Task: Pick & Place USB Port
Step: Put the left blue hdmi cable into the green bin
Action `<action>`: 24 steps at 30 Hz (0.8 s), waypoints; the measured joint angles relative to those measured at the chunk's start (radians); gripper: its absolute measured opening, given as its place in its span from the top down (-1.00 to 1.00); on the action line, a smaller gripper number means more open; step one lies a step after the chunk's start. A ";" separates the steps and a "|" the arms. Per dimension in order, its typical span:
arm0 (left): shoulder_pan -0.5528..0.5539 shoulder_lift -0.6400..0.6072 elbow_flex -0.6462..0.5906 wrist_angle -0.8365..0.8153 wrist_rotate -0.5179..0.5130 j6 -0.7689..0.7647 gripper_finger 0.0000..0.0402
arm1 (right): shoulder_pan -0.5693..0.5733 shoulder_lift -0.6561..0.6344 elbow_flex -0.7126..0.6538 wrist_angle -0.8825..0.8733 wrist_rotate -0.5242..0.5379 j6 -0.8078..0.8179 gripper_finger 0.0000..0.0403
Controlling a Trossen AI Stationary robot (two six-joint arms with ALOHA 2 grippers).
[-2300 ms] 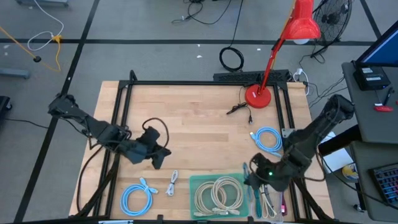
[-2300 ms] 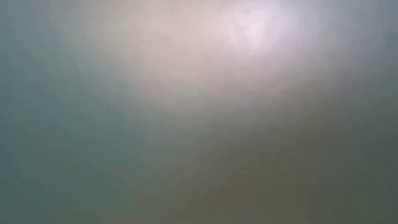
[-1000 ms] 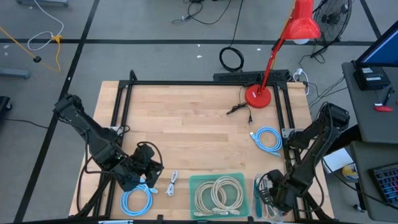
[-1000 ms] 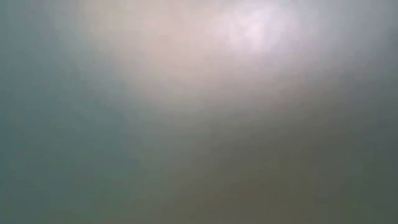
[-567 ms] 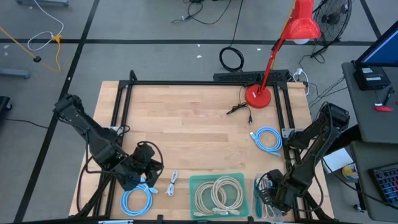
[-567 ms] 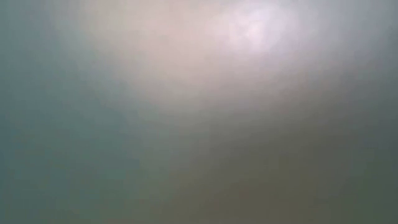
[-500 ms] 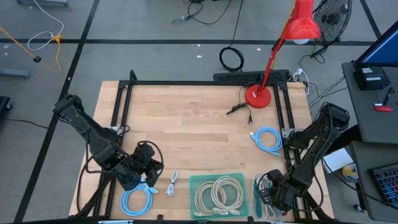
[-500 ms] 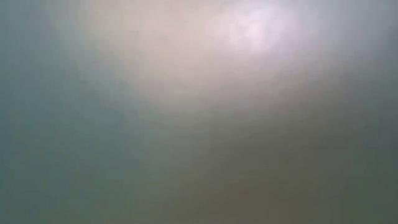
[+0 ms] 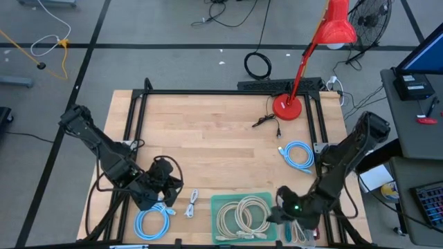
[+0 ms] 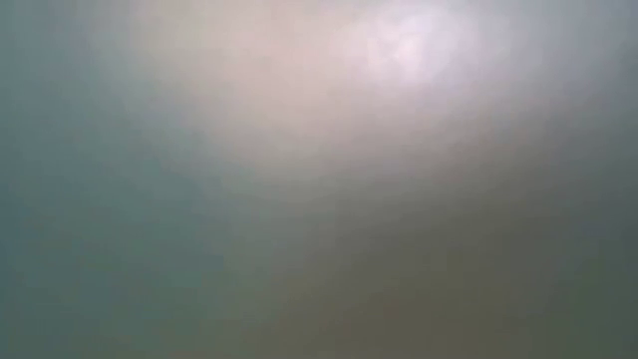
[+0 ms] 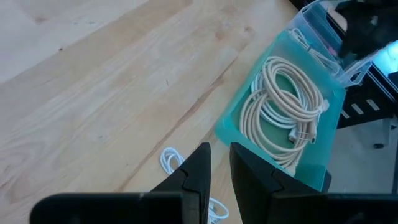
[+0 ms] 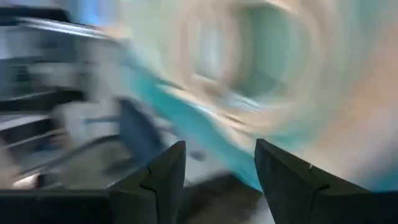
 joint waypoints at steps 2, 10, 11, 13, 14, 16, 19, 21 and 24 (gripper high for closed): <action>0.007 0.000 0.000 0.015 0.000 0.016 0.69 | -0.034 -0.006 0.000 0.132 0.099 -0.132 0.08; 0.032 0.000 0.000 0.148 0.134 0.193 0.69 | -0.169 -0.007 0.000 0.623 0.234 -0.691 0.12; 0.032 0.000 0.000 0.170 0.174 0.228 0.69 | -0.186 -0.007 0.000 0.665 0.234 -0.757 0.13; 0.030 0.000 0.000 0.209 0.270 0.285 0.69 | -0.215 -0.007 0.000 0.734 0.234 -0.872 0.14; 0.026 0.000 0.000 0.224 0.316 0.306 0.69 | -0.231 -0.007 0.000 0.754 0.234 -0.915 0.14; 0.012 0.000 0.000 0.250 0.395 0.343 0.69 | -0.264 -0.007 0.000 0.765 0.234 -0.971 0.15; -0.028 0.000 0.000 0.260 0.480 0.393 0.69 | -0.307 -0.006 0.000 0.762 0.234 -1.001 0.15; -0.058 0.000 0.000 0.239 0.560 0.358 0.69 | -0.326 -0.006 0.000 0.759 0.231 -1.014 0.15; -0.092 0.000 0.000 0.138 0.710 0.199 0.69 | -0.346 -0.006 0.000 0.734 0.227 -1.026 0.15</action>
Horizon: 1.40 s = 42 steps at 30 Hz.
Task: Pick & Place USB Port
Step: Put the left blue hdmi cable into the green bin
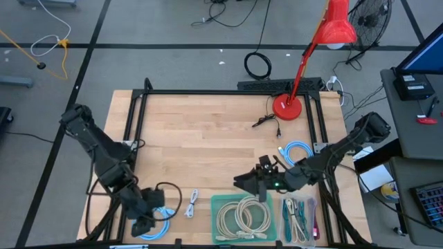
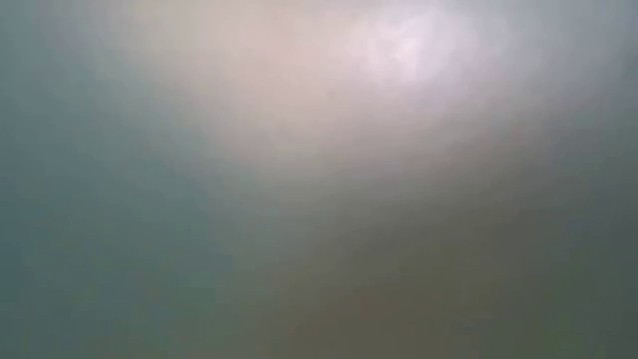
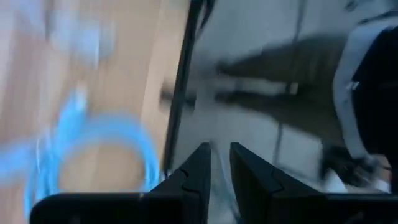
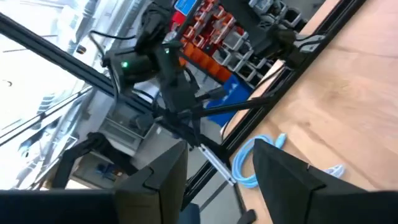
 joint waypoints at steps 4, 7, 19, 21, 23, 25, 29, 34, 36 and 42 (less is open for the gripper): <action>-0.049 0.000 0.000 -0.154 0.113 -0.192 0.69 | -0.029 0.000 0.000 0.000 -0.024 0.007 0.15; -0.096 0.000 0.000 -0.263 0.045 -0.213 0.69 | -0.071 0.000 0.000 -0.011 -0.139 0.045 0.15; -0.032 0.123 0.000 -0.539 -0.041 0.185 0.69 | -0.230 0.000 0.000 -0.021 -0.594 0.022 0.15; -0.002 0.146 0.000 -0.494 -0.029 0.273 0.69 | -0.245 0.000 0.000 -0.022 -0.648 0.001 0.15; 0.020 0.166 0.000 -0.463 -0.029 0.328 0.69 | -0.257 0.000 0.000 -0.029 -0.696 -0.012 0.15; 0.042 0.183 0.000 -0.457 -0.026 0.323 0.69 | -0.265 0.000 0.000 -0.043 -0.722 -0.014 0.15; 0.066 0.219 0.000 -0.472 0.035 0.098 0.69 | -0.274 0.000 0.000 -0.055 -0.735 -0.007 0.15; 0.045 0.243 0.000 -0.479 0.186 -0.452 0.69 | -0.281 0.000 0.000 -0.050 -0.735 0.012 0.15; 0.019 0.243 0.000 -0.426 0.264 -0.706 0.69 | -0.281 0.000 0.000 -0.050 -0.735 -0.001 0.15; -0.130 0.249 0.000 -0.198 0.148 -1.119 0.69 | -0.281 0.000 0.000 -0.050 -0.735 -0.028 0.15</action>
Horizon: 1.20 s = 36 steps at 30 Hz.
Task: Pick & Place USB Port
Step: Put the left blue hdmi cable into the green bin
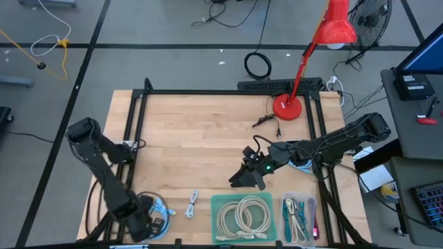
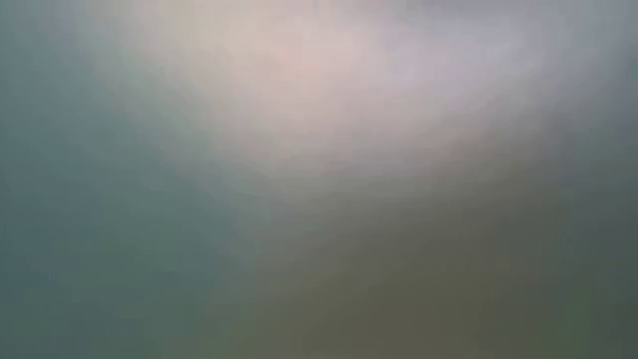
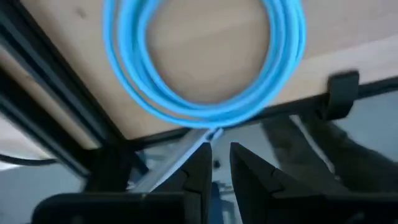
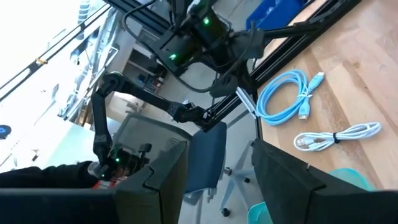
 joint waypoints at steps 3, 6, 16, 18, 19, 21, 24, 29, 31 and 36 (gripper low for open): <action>-0.047 0.035 0.000 0.028 0.016 -0.036 0.69 | 0.000 0.000 0.000 0.000 0.000 -0.026 0.15; -0.062 0.065 0.000 0.045 0.024 -0.033 0.69 | 0.000 0.000 0.000 0.000 0.001 -0.035 0.15; -0.044 0.074 0.000 -0.023 0.006 -0.037 0.32 | 0.002 0.000 0.000 -0.015 0.000 -0.024 0.15; -0.038 0.074 -0.001 -0.051 0.005 -0.039 0.13 | 0.002 0.000 0.000 -0.022 -0.001 -0.022 0.15; -0.036 0.073 -0.007 -0.056 0.006 -0.044 0.05 | 0.003 0.000 0.000 -0.022 -0.001 -0.022 0.15; -0.032 0.073 -0.028 -0.052 0.007 -0.059 -0.10 | 0.007 0.000 0.000 -0.020 -0.001 -0.021 0.15; -0.031 0.075 -0.077 -0.023 0.020 -0.072 -0.25 | 0.012 0.000 0.000 -0.017 -0.002 -0.020 0.15; -0.044 0.081 -0.166 0.023 0.037 -0.097 -0.28 | 0.031 0.000 0.000 -0.017 -0.003 -0.017 0.15; -0.044 0.081 -0.214 0.080 0.031 -0.102 -0.26 | 0.039 0.000 0.000 -0.018 -0.003 -0.017 0.15; -0.034 0.078 -0.328 0.274 0.048 -0.087 -0.16 | 0.047 0.000 0.000 -0.018 -0.003 0.003 0.15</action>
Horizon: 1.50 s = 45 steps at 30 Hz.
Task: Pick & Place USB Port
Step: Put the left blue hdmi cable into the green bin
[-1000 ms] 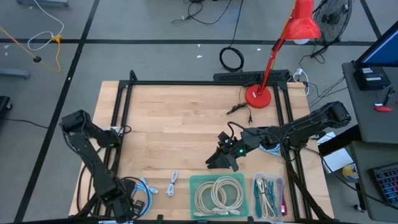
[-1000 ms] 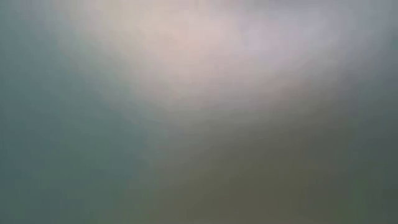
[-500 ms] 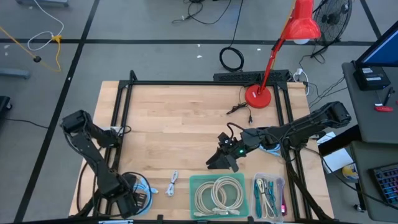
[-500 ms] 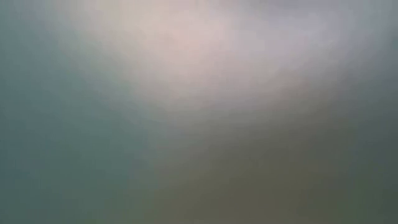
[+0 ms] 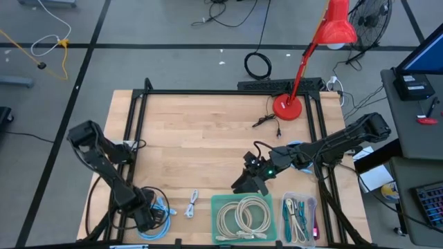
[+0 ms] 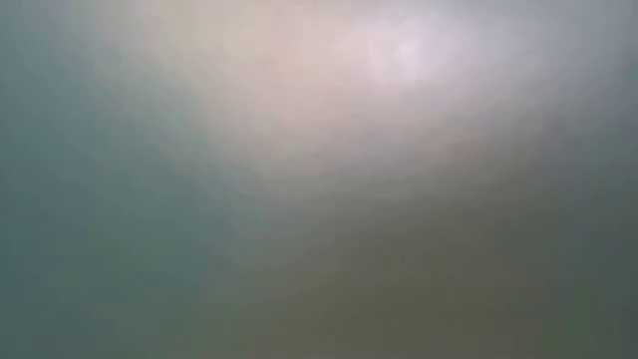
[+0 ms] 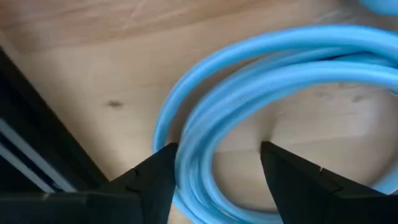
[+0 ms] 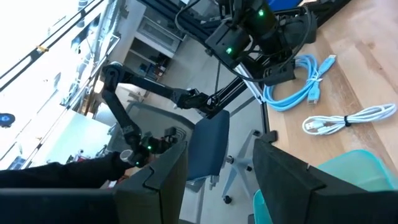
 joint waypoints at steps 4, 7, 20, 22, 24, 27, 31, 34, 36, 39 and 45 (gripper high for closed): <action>0.014 -0.001 -0.021 0.010 0.010 0.016 0.07 | 0.002 0.000 0.000 0.002 0.001 0.006 0.15; 0.025 0.001 -0.021 -0.009 0.022 0.055 0.44 | 0.002 0.000 0.000 -0.001 -0.001 0.019 0.15; 0.095 -0.107 0.039 -0.415 -0.215 0.368 0.94 | 0.000 0.000 0.000 -0.013 0.001 0.049 0.15; 0.106 -0.164 0.100 -0.549 -0.283 0.433 0.94 | -0.003 0.000 0.000 -0.024 0.002 0.061 0.15; 0.116 -0.205 0.167 -0.666 -0.366 0.496 0.94 | -0.009 0.000 0.000 -0.032 0.002 0.083 0.15; 0.147 -0.265 0.281 -0.828 -0.496 0.570 0.94 | -0.020 0.000 0.000 -0.037 0.002 0.110 0.15; 0.196 -0.285 0.459 -0.956 -0.658 0.670 0.94 | -0.040 0.000 0.000 -0.014 0.004 0.133 0.15; 0.243 -0.283 0.590 -0.990 -0.776 0.796 0.94 | -0.054 0.000 -0.001 0.026 0.005 0.158 0.15; 0.287 -0.263 0.666 -0.988 -0.816 0.919 0.94 | -0.065 0.000 -0.001 0.050 0.006 0.186 0.15; 0.349 -0.210 0.784 -0.970 -0.829 1.137 0.94 | -0.082 0.000 -0.001 0.058 0.003 0.236 0.15; 0.464 -0.030 1.031 -0.975 -0.846 1.611 0.94 | -0.133 0.000 -0.001 0.064 -0.039 0.329 0.15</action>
